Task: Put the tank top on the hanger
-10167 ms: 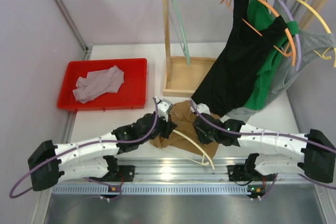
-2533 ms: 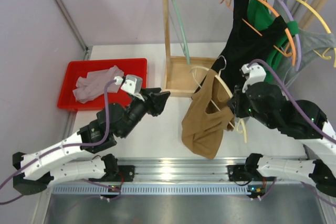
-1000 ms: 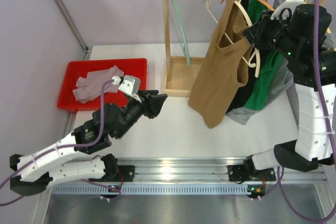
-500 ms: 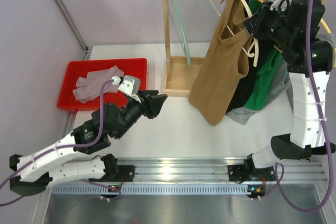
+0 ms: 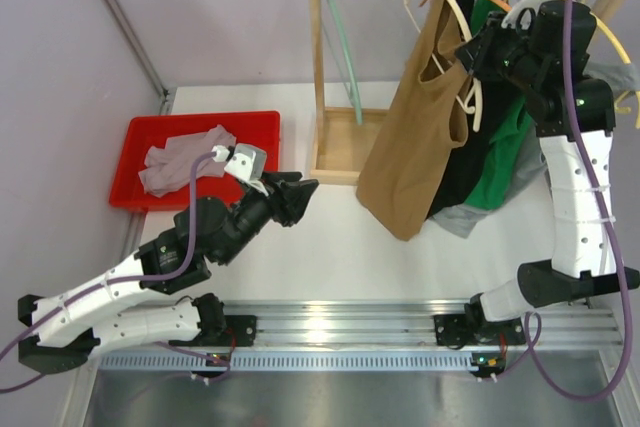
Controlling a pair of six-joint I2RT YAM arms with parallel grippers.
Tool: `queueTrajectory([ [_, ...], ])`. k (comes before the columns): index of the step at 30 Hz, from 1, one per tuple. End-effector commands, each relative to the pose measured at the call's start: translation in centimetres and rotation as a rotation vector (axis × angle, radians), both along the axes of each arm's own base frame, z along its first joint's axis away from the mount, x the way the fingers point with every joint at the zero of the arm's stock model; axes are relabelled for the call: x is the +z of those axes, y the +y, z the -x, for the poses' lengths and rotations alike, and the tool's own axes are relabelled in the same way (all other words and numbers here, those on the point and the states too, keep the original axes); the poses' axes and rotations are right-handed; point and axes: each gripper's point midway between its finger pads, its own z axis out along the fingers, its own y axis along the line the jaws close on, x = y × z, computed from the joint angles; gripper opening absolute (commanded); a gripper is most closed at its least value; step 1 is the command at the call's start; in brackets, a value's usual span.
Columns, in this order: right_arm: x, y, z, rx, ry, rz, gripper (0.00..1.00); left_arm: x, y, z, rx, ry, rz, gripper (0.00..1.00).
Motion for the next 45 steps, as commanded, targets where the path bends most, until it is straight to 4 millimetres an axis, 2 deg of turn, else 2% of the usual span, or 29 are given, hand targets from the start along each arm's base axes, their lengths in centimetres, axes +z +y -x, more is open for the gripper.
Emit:
queueTrajectory([
  [1,5.0,-0.9,1.0,-0.028,-0.177,-0.041,0.02,1.0,0.0,0.2,-0.011,-0.01,0.031,0.47],
  [3,5.2,-1.1,1.3,-0.035,-0.181,-0.037,0.08,0.9,0.0,0.2,-0.008,-0.006,0.032,0.47],
  [6,5.4,-1.4,1.9,-0.048,-0.187,-0.042,0.27,0.7,0.0,0.2,-0.004,-0.002,0.029,0.47],
  [7,5.6,-1.4,2.4,-0.048,-0.19,-0.043,0.39,0.6,0.0,0.2,-0.004,-0.001,0.026,0.47],
  [9,6.0,-1.6,3.0,-0.054,-0.196,-0.051,0.51,0.5,0.0,0.1,-0.002,0.002,0.024,0.47],
  [10,6.0,-1.6,3.2,-0.056,-0.194,-0.053,0.63,0.6,0.0,0.2,-0.002,0.0,0.027,0.47],
  [13,6.3,-1.7,4.5,-0.052,-0.201,-0.062,0.77,0.5,-0.1,0.2,-0.007,0.006,0.024,0.47],
  [16,7.0,-2.0,6.3,-0.05,-0.226,-0.068,0.87,0.4,0.0,0.2,-0.004,0.012,0.024,0.47],
  [18,7.3,-1.6,8.0,-0.015,-0.239,-0.073,0.9,0.2,0.0,0.2,-0.003,0.017,0.018,0.47],
  [22,6.1,0.9,11.0,0.148,-0.208,-0.114,0.94,-0.1,0.5,0.2,0.012,0.03,0.013,0.47],
  [23,4.1,1.9,11.2,0.198,-0.149,-0.137,0.95,-0.2,0.7,0.2,0.02,0.034,0.01,0.47],
  [25,3.1,3.2,12.9,0.266,-0.145,-0.161,0.95,-0.8,0.9,0.2,0.028,0.048,0.005,0.47],
  [26,0.4,3.8,12.6,0.271,-0.079,-0.172,0.95,-0.9,1.2,0.1,0.039,0.048,0.007,0.47],
  [27,0.0,5.0,14.0,0.316,-0.082,-0.177,0.96,-1.5,1.1,0.0,0.042,0.06,-0.004,0.47],
  [28,-1.0,5.7,14.3,0.332,-0.063,-0.175,0.96,-1.8,1.2,0.0,0.048,0.065,-0.007,0.47],
  [29,-3.6,5.8,13.7,0.285,-0.013,-0.151,0.96,-2.2,1.3,-0.1,0.058,0.071,-0.011,0.47],
  [30,-4.5,7.4,15.0,0.338,0.004,-0.146,0.96,-2.7,1.3,-0.2,0.064,0.08,-0.014,0.47],
  [31,-5.4,7.9,15.3,0.344,0.013,-0.141,0.96,-3.0,1.4,-0.2,0.068,0.087,-0.022,0.47],
  [32,-8.2,8.4,15.1,0.331,0.075,-0.133,0.96,-3.4,1.4,-0.2,0.073,0.095,-0.026,0.47],
  [33,-8.7,9.1,16.3,0.369,0.072,-0.143,0.95,-4.0,1.5,-0.3,0.083,0.108,-0.025,0.47],
  [34,-11.9,9.5,16.4,0.369,0.129,-0.128,0.96,-4.4,1.6,-0.3,0.088,0.117,-0.027,0.47],
  [35,-12.2,9.7,16.5,0.364,0.112,-0.155,0.97,-4.9,1.7,-0.3,0.095,0.125,-0.028,0.47],
  [36,-12.5,9.4,17.4,0.374,0.09,-0.177,0.98,-6.1,1.6,-0.4,0.104,0.146,-0.04,0.48],
  [37,-13.7,9.4,17.7,0.373,0.104,-0.183,0.99,-6.7,1.5,-0.4,0.105,0.157,-0.045,0.48],
  [38,-16.8,9.5,17.8,0.368,0.163,-0.175,1.0,-7.6,1.5,-0.4,0.109,0.174,-0.058,0.47],
  [40,-18.5,9.5,18.3,0.372,0.183,-0.188,1.0,-9.6,1.3,-0.3,0.114,0.222,-0.066,0.47],
  [41,-20.6,9.5,18.5,0.364,0.231,-0.183,1.0,-10.8,1.1,-0.2,0.11,0.241,-0.074,0.47],
  [44,-22.7,8.8,18.6,0.325,0.257,-0.179,1.0,-12.4,0.7,0.2,0.101,0.291,-0.06,0.47],
  [45,-22.7,8.5,18.7,0.317,0.241,-0.185,1.0,-13.1,0.7,0.3,0.103,0.31,-0.056,0.47],
])
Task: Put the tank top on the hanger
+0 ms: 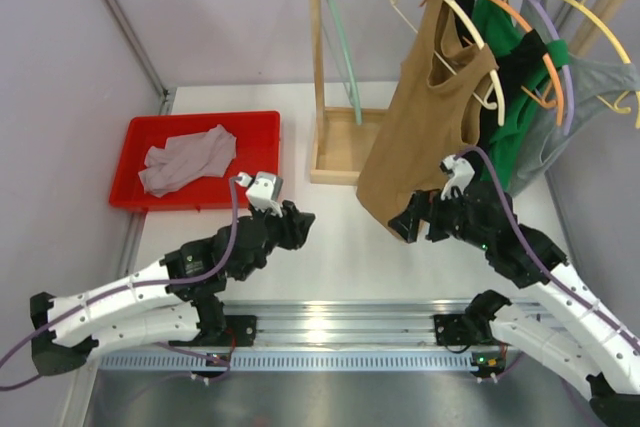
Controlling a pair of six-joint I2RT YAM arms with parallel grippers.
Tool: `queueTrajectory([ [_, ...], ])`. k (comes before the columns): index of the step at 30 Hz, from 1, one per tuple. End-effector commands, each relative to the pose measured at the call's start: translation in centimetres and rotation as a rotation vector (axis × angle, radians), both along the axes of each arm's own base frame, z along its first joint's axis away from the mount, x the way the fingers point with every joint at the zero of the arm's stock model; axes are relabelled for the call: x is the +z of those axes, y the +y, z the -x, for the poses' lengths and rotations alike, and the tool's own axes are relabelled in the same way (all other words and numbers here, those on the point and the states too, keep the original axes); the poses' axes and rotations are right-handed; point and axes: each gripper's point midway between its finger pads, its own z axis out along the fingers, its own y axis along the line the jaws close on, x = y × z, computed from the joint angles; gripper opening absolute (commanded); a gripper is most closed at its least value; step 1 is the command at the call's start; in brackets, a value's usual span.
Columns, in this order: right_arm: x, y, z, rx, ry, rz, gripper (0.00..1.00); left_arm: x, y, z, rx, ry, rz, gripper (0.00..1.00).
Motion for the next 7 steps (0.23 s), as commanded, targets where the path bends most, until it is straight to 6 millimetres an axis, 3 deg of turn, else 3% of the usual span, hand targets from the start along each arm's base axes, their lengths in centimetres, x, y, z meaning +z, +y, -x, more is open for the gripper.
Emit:
queueTrajectory([
  [1,2.0,0.3,-0.9,-0.047,-0.083,-0.084,1.0,-1.0,-0.6,0.3,0.012,0.058,0.066,0.46],
  [7,1.3,0.1,-1.6,-0.053,-0.079,-0.028,1.0,-2.0,-1.0,0.3,0.013,0.082,0.063,0.46],
])
